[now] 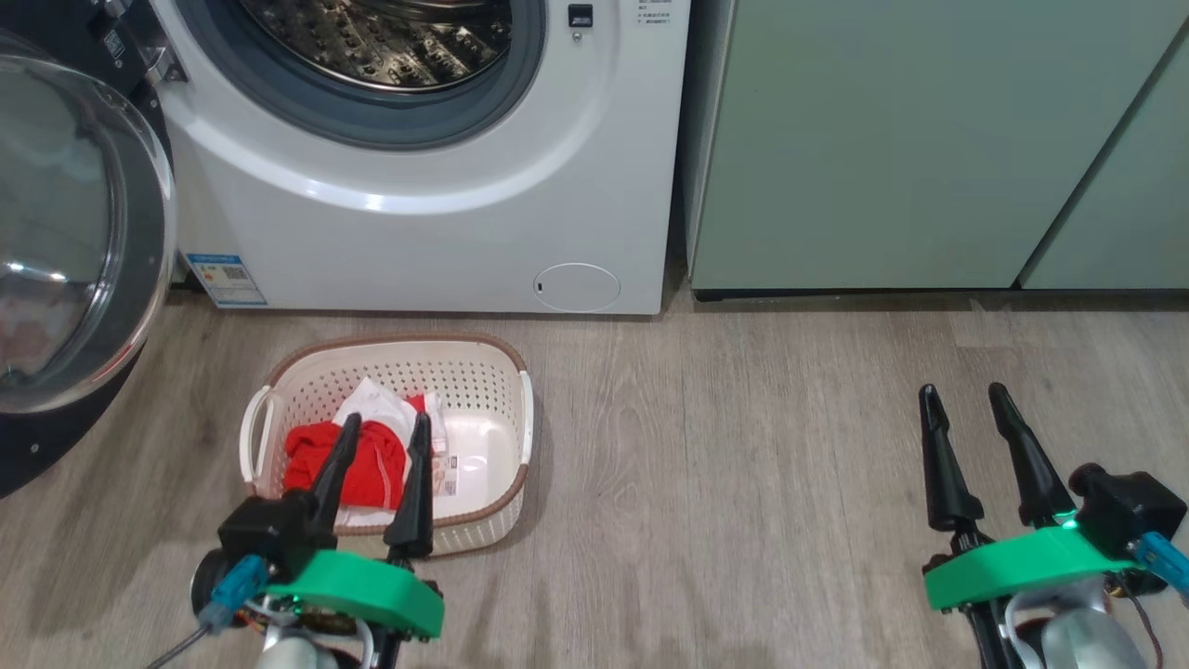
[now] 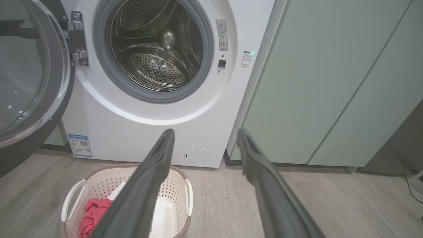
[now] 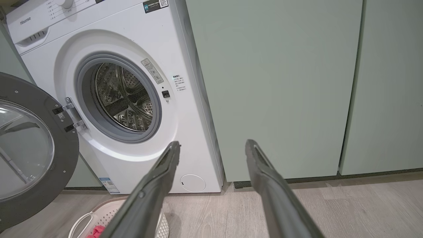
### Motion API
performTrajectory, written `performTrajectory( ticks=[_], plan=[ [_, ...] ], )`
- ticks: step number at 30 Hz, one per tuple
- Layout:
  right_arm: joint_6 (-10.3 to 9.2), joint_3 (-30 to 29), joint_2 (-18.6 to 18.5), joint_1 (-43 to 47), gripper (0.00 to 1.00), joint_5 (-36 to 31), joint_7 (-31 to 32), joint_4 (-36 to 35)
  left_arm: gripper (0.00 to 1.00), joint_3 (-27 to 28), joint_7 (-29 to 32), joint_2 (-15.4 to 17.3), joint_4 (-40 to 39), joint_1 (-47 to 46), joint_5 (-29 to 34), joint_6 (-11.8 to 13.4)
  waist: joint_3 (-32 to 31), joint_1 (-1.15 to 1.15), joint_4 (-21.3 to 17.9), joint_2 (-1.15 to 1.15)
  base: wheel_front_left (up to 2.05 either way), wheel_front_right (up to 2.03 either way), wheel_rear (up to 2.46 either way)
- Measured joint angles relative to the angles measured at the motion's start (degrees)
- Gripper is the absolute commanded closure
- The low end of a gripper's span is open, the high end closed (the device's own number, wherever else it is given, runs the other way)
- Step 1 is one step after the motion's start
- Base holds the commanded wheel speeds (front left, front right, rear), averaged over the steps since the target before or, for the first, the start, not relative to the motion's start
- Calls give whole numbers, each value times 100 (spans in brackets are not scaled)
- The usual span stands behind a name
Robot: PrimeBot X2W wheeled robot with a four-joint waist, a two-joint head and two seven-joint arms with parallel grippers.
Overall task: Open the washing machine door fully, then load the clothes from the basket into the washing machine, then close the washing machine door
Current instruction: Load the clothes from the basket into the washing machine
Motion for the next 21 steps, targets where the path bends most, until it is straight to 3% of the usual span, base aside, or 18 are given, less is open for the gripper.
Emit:
performTrajectory(
  ticks=[9, 19, 21],
  plan=[
    [0, 31, 3, 2, 0, 34, 0, 42, 0, 7, 1, 2, -80, 12, -30, -62, 19, 0, -19, 0, 81, -81, 0],
    [1, 42, 4, 0, 0, 34, 0, 46, 0, 5, 1, 5, -104, 17, -29, -53, -3, 0, -7, 0, 203, -203, 0],
    [0, 47, 4, -1, 0, 34, 0, 46, 0, 14, 1, 5, -124, 17, 23, 63, -7, 0, 0, 0, 207, -203, -4]
  ],
)
